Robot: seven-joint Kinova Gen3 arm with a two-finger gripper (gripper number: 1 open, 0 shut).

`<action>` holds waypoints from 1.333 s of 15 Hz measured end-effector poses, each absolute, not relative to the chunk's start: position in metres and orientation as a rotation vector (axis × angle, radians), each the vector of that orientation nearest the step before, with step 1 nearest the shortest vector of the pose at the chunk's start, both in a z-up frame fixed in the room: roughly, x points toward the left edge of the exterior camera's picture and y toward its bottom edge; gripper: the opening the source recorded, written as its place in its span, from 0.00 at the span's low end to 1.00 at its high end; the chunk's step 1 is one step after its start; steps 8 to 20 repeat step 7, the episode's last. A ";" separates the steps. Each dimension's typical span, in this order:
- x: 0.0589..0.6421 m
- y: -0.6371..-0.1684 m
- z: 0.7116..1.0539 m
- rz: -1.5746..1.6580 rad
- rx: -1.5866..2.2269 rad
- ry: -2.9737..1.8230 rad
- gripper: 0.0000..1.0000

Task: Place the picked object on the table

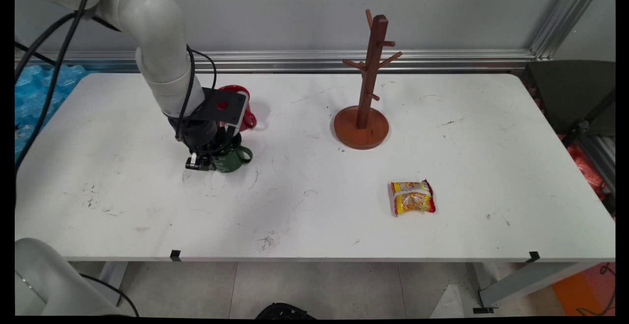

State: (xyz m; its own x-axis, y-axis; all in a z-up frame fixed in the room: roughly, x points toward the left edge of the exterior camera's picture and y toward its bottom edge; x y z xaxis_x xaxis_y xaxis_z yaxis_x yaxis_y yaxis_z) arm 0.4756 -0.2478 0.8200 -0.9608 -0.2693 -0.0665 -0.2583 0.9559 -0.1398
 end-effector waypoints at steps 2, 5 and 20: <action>0.475 -0.248 0.819 -0.202 -0.400 3.025 1.00; 0.473 -0.250 0.820 -0.215 -0.388 3.039 1.00; 0.473 -0.251 0.823 -0.229 -0.383 3.054 1.00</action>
